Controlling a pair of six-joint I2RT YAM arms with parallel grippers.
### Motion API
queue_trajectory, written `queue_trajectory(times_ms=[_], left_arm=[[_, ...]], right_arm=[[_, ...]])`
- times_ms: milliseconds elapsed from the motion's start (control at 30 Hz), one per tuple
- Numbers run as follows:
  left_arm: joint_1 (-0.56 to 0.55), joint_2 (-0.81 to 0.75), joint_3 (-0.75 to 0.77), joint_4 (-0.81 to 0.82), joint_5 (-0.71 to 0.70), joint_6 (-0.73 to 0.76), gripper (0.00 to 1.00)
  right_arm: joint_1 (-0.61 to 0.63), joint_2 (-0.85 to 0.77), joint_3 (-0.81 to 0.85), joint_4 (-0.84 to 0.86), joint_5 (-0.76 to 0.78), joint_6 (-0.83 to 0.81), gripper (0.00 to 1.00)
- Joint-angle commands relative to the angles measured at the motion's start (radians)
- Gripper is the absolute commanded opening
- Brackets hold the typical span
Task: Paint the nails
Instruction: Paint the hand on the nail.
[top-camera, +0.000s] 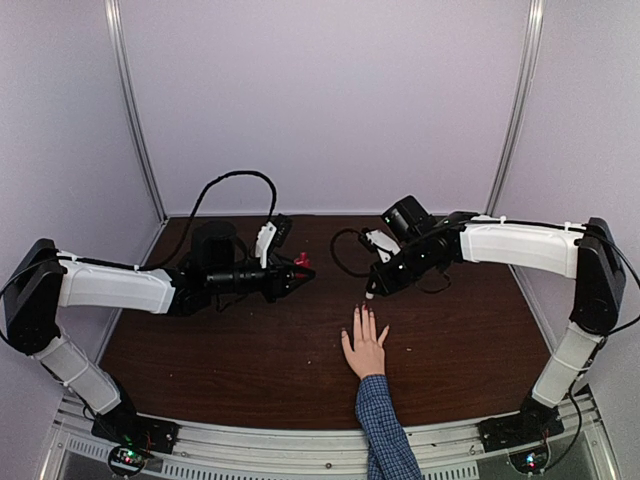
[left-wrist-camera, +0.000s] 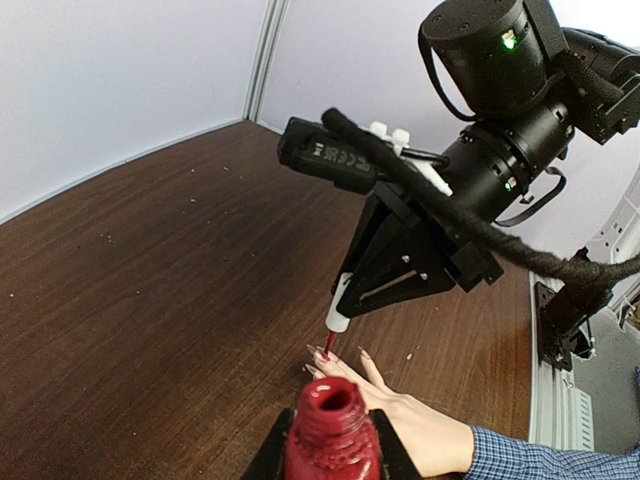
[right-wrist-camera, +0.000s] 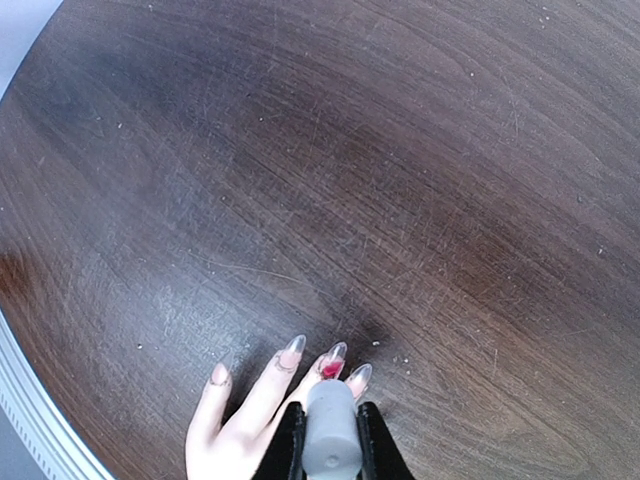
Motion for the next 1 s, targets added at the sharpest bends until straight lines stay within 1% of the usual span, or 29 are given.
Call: queue_trajectory(times_ms=[0, 967], left_arm=[[0.010, -0.023, -0.015, 0.049, 0.008, 0.009, 0.00], [0.010, -0.028, -0.027, 0.057, 0.005, 0.011, 0.00]], right_arm=[[0.007, 0.013, 0.013, 0.019, 0.020, -0.006, 0.00], [0.008, 0.024, 0.045, 0.025, 0.020, 0.000, 0.00]])
